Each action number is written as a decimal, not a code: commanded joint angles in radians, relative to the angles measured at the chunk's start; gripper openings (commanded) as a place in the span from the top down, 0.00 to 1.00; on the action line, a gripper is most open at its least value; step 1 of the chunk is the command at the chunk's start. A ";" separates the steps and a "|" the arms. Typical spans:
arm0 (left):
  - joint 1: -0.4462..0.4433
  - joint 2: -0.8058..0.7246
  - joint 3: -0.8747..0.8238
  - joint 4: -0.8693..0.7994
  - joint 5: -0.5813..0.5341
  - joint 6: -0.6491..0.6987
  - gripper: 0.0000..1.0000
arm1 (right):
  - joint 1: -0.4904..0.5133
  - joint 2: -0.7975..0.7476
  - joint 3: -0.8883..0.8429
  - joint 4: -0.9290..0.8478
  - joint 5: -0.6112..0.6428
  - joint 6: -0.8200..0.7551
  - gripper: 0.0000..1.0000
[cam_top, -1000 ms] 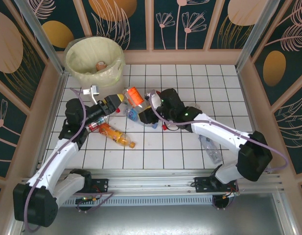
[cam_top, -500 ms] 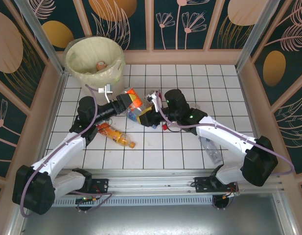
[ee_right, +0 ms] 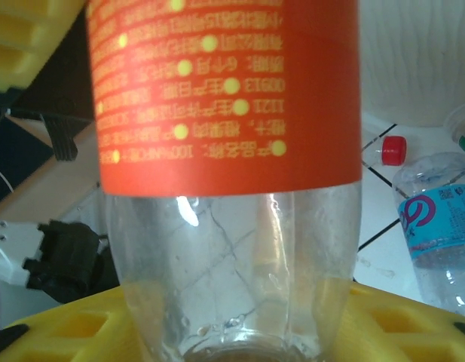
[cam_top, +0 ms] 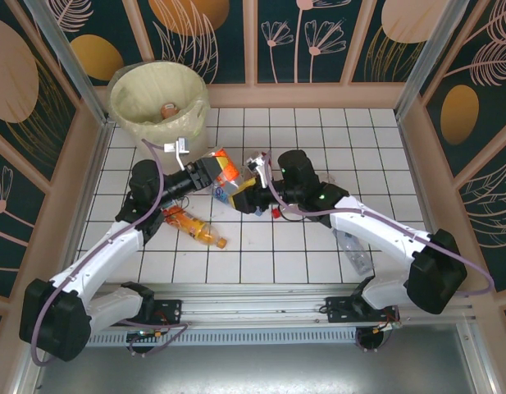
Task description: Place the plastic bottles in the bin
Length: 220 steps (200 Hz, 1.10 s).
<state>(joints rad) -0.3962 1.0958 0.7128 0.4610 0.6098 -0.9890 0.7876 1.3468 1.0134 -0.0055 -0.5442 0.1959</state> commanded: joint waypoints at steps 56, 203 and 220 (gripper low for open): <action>0.002 0.044 0.391 -0.406 -0.231 0.303 0.49 | -0.083 -0.250 -0.097 0.017 0.057 -0.001 0.07; 0.185 0.516 1.235 -0.828 -0.815 0.866 0.45 | -0.096 -0.549 -0.242 -0.029 0.319 0.029 0.08; 0.202 0.567 1.278 -0.861 -0.848 0.896 0.45 | -0.096 -0.542 -0.245 -0.030 0.317 0.034 0.08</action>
<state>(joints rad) -0.2184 1.5921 1.9278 -0.3119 -0.1070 -0.2073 0.6933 0.8078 0.7822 -0.0269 -0.2501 0.2169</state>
